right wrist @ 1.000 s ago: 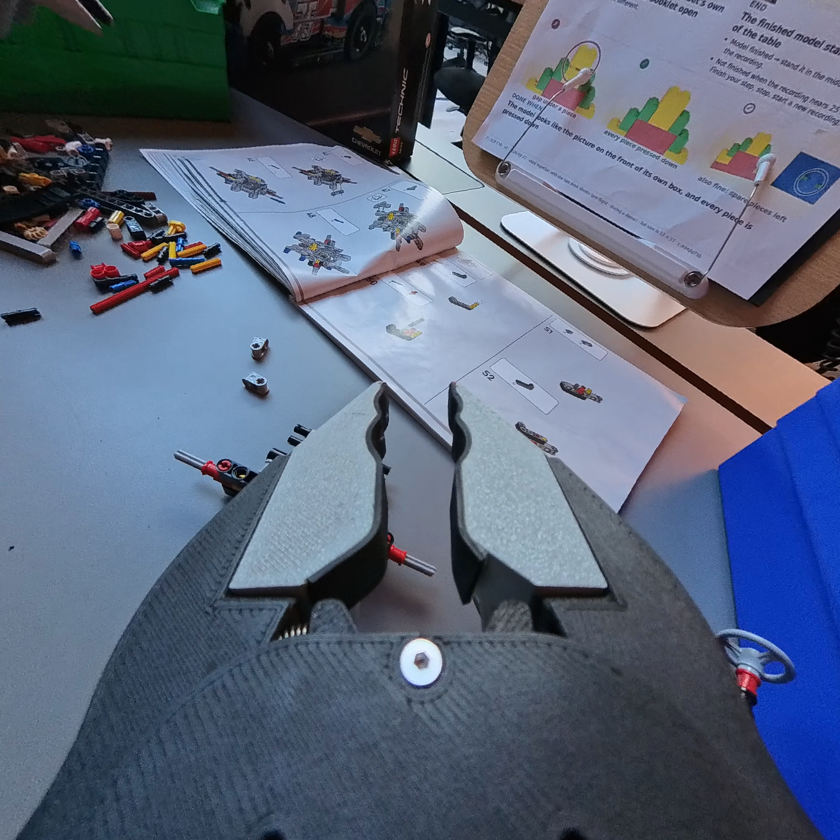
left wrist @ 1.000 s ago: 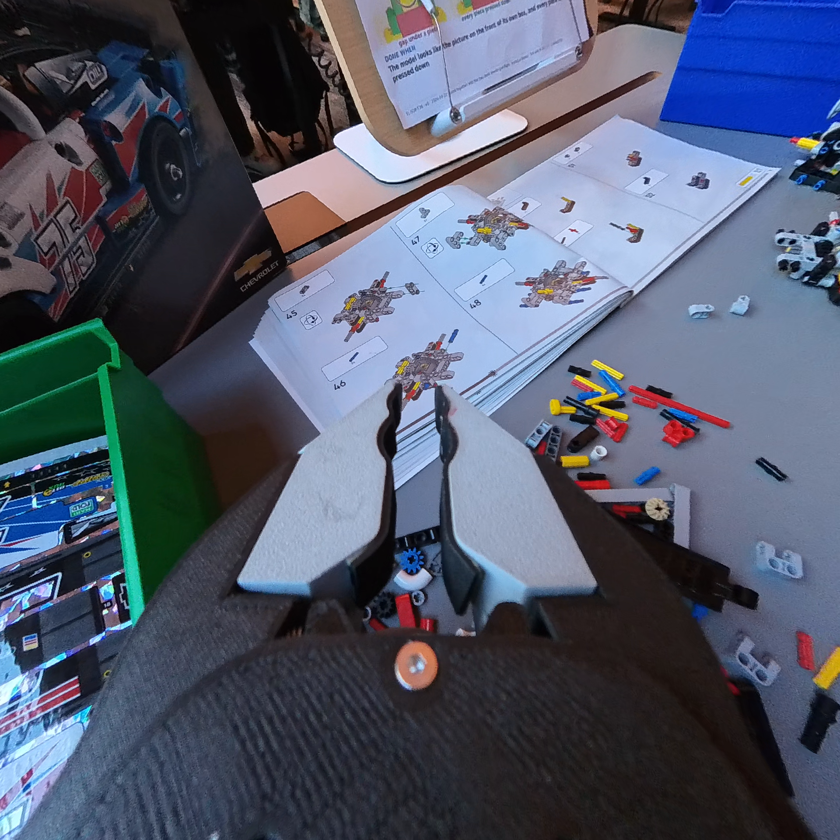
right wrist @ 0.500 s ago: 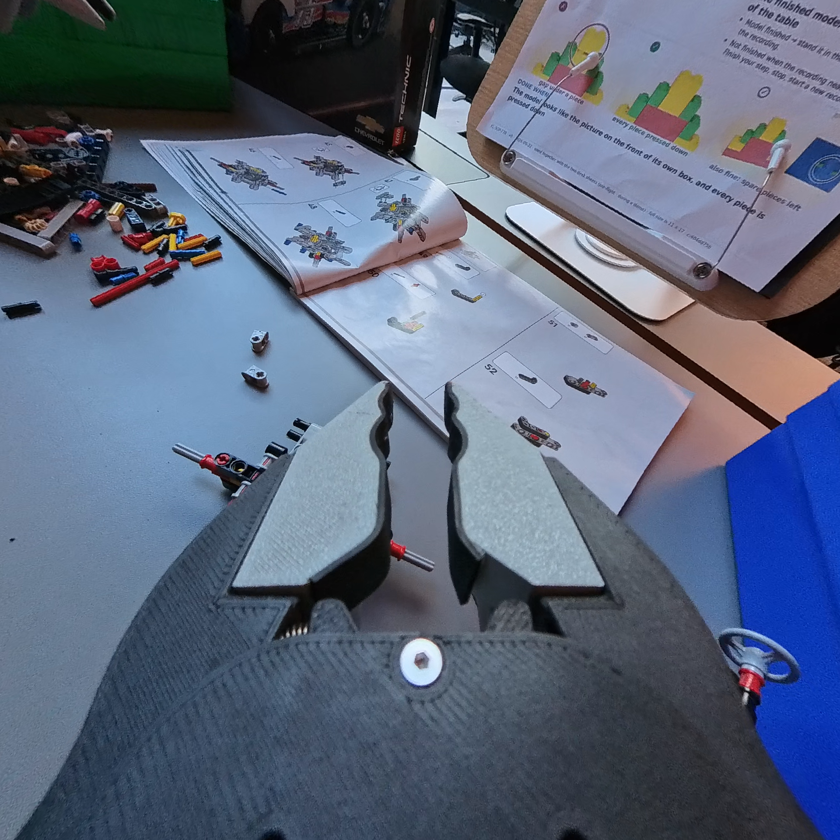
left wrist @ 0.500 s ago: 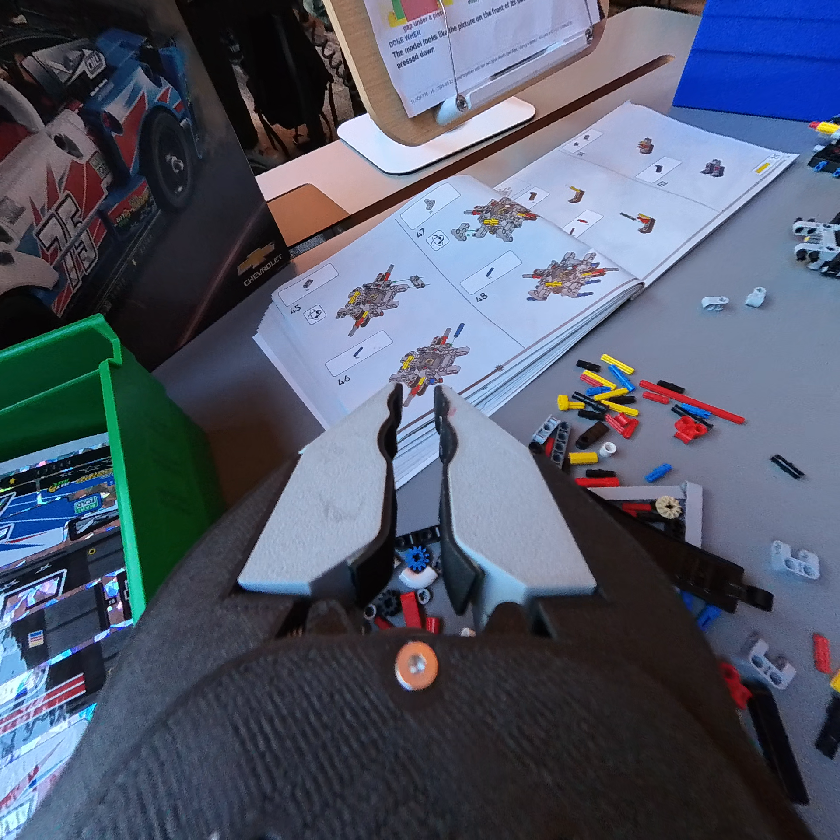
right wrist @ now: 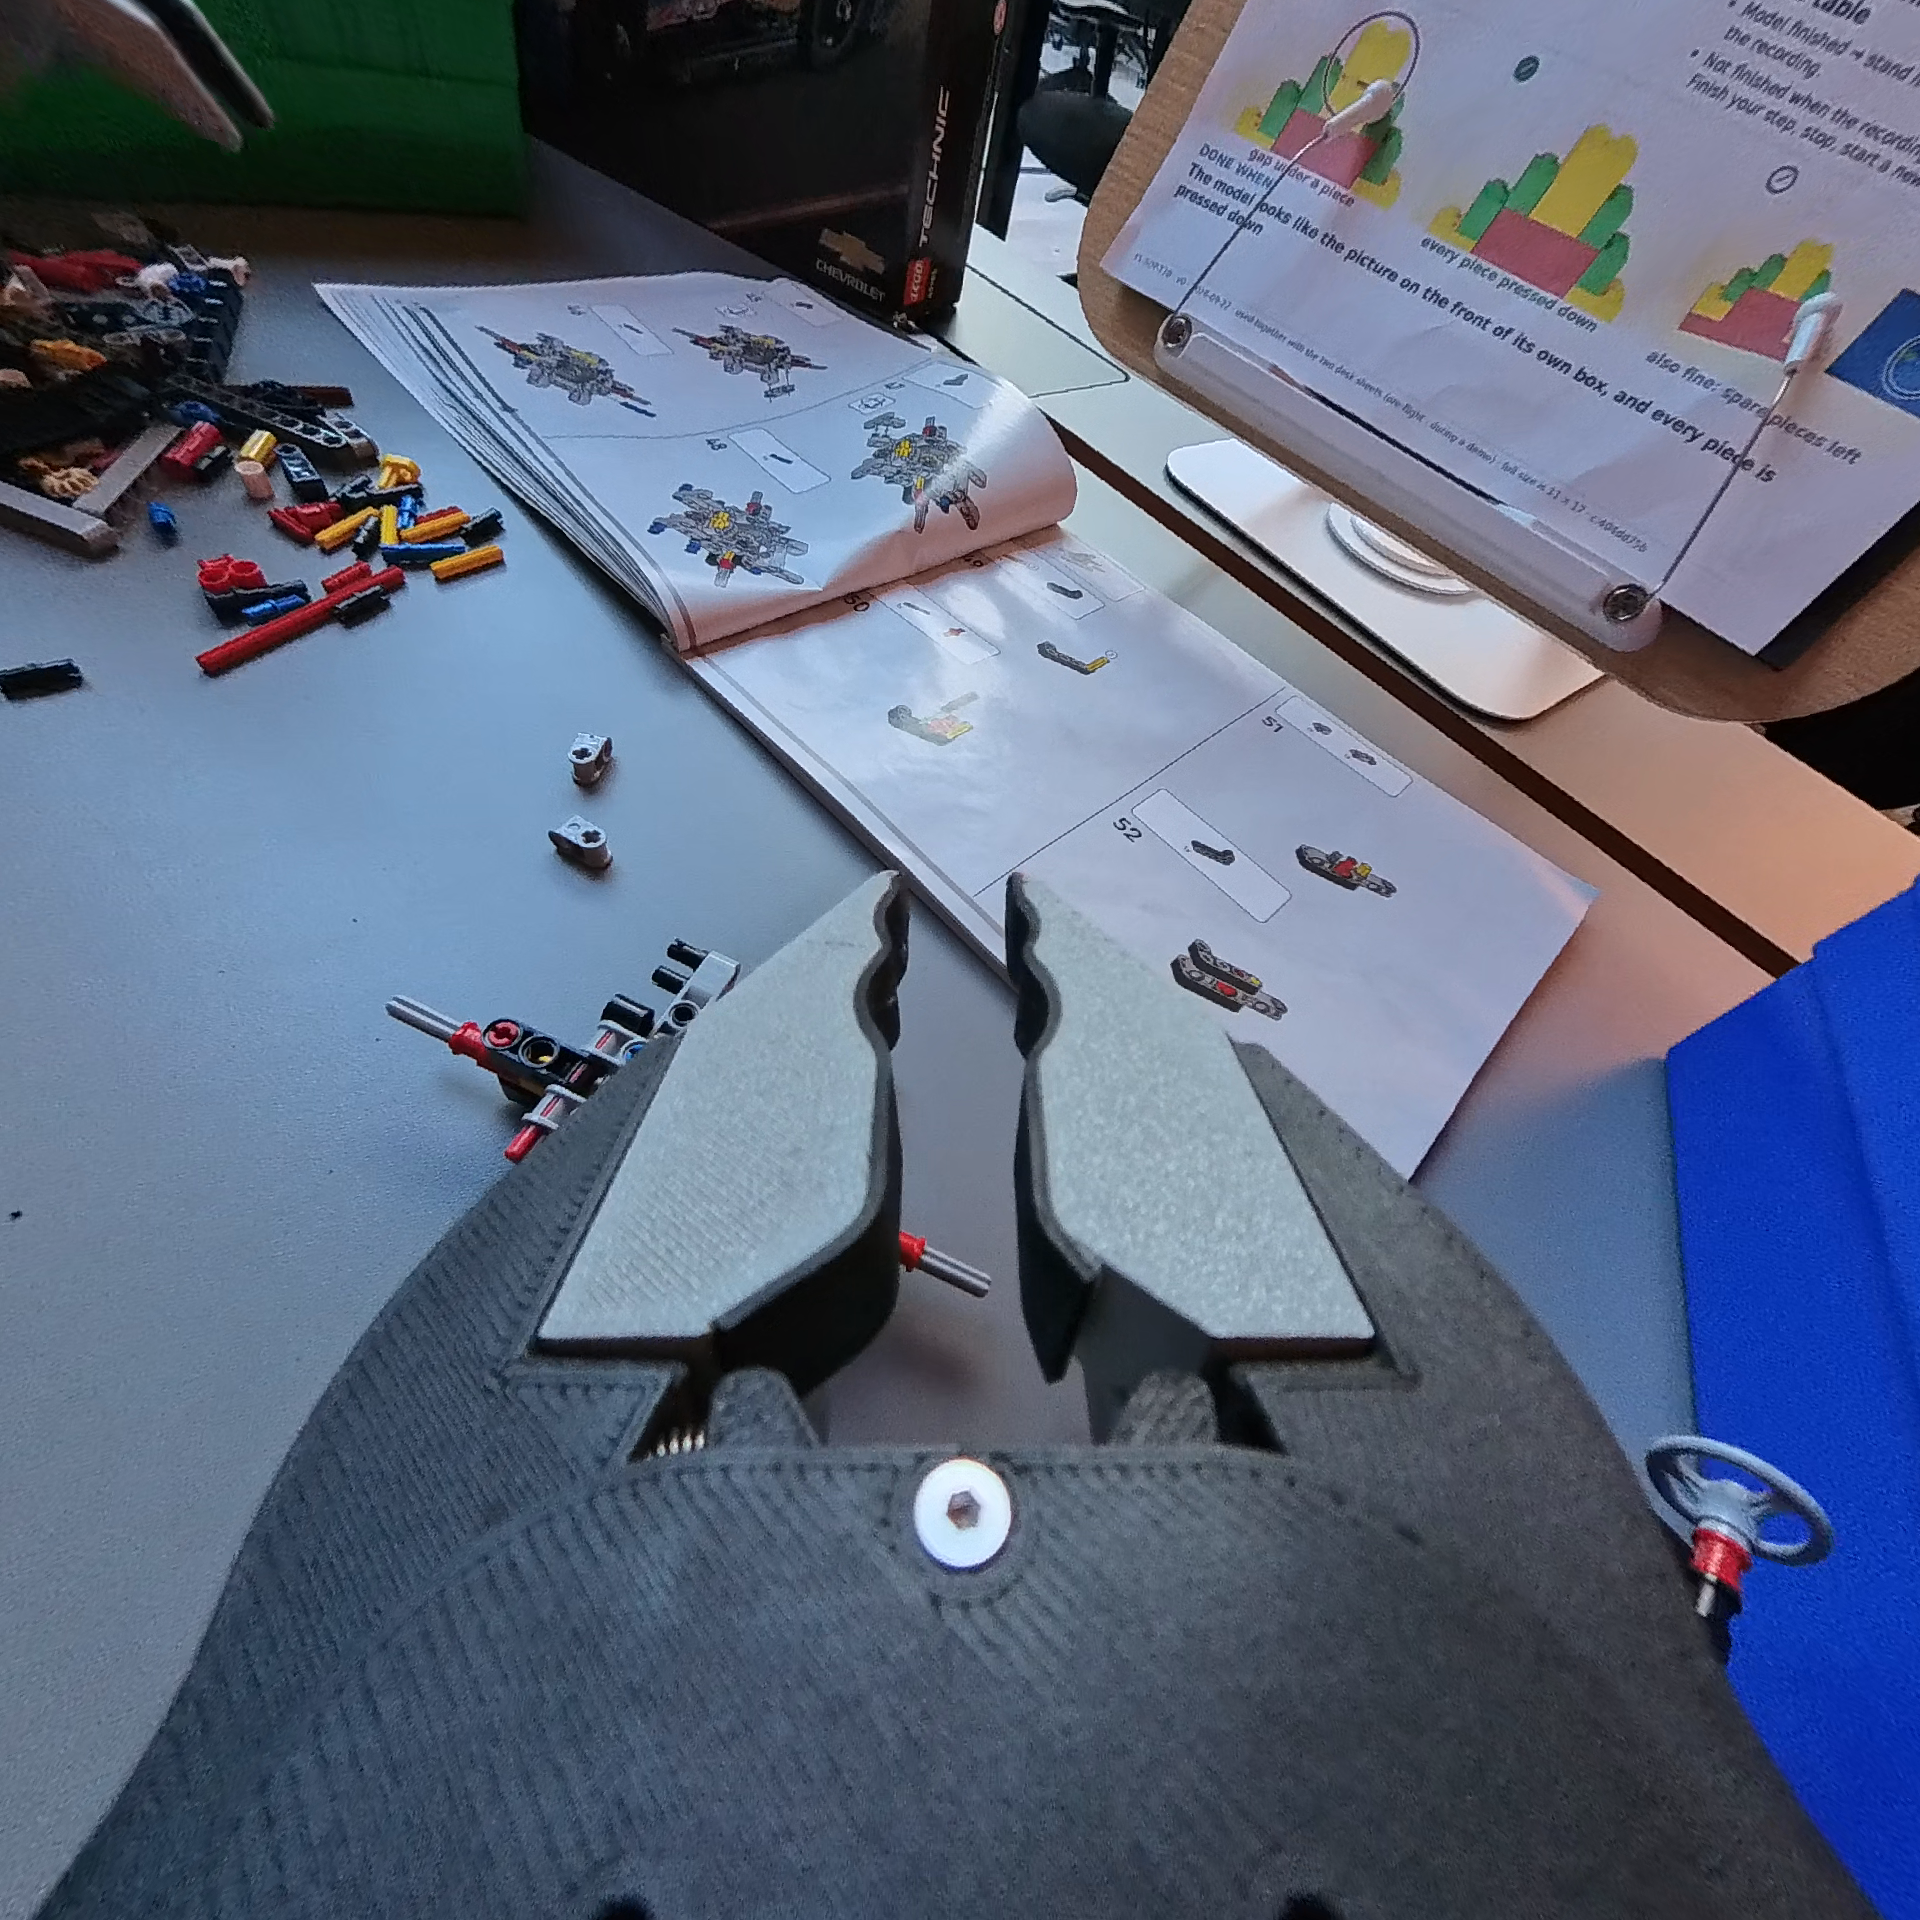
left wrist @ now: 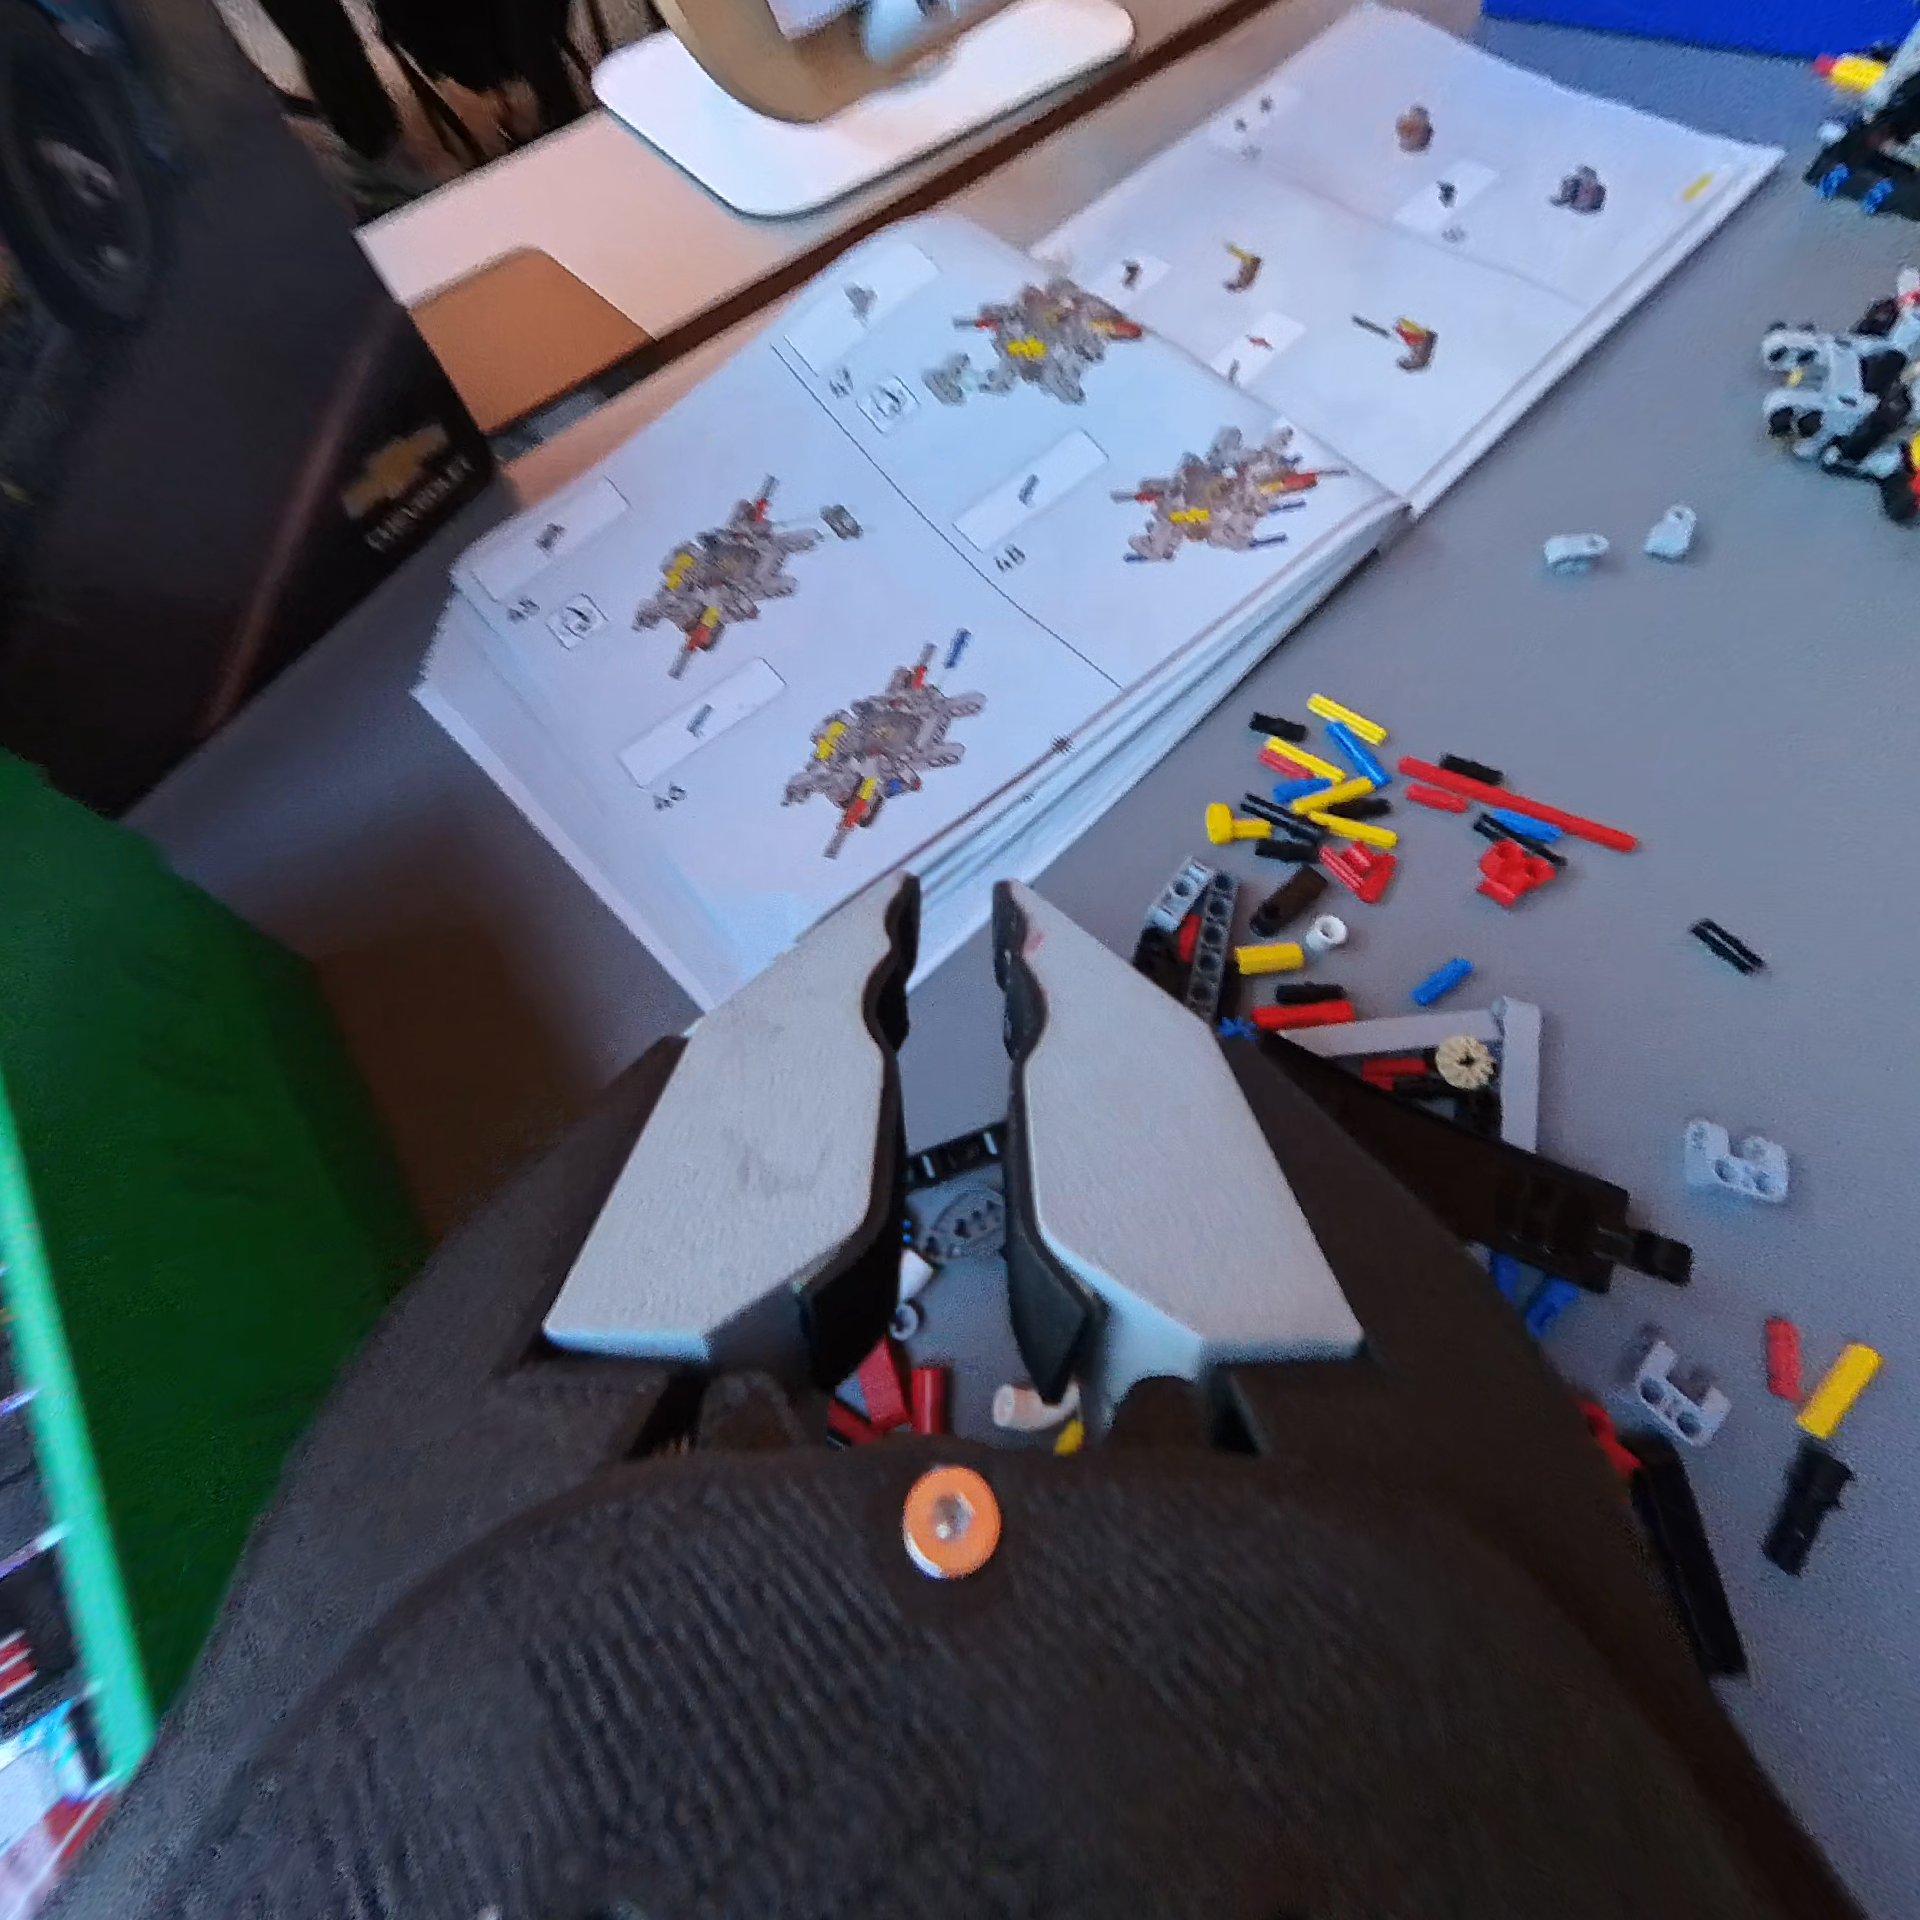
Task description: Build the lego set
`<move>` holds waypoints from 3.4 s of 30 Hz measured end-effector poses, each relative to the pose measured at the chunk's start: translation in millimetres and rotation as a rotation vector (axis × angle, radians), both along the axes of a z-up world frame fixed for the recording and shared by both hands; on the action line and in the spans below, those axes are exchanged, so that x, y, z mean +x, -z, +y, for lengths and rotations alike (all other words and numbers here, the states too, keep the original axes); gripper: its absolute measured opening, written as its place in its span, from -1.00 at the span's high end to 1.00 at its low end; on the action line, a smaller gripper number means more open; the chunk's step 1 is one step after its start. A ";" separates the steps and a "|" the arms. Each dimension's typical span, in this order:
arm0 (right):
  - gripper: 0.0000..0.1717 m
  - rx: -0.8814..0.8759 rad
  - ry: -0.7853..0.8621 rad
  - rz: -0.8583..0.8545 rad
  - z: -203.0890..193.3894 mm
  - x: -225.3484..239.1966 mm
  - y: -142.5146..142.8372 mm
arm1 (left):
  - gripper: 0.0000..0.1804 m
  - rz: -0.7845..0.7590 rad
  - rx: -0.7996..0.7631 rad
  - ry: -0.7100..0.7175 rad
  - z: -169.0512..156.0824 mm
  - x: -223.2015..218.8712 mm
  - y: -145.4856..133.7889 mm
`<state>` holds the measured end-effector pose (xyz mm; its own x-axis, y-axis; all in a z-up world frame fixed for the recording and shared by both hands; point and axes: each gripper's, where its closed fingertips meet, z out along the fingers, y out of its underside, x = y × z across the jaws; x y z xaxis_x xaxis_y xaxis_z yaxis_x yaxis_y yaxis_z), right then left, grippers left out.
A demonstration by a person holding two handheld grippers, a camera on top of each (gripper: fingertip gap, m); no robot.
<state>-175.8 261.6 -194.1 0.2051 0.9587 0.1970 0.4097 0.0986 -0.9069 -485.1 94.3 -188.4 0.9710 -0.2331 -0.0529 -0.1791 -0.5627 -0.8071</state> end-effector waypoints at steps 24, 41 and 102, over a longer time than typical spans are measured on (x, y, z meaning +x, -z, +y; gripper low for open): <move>0.87 -0.006 -0.009 -0.006 -0.7 -0.3 1.4 | 0.94 -0.199 -0.030 0.157 -9.4 32.5 -5.1; 0.90 -0.003 -0.008 -0.023 -0.6 -0.7 4.6 | 0.94 -0.182 0.156 -0.019 -2.5 -3.3 -37.5; 0.96 0.006 -0.023 -0.053 -3.2 -2.8 10.0 | 0.89 -0.138 -0.084 0.038 -8.7 9.1 9.0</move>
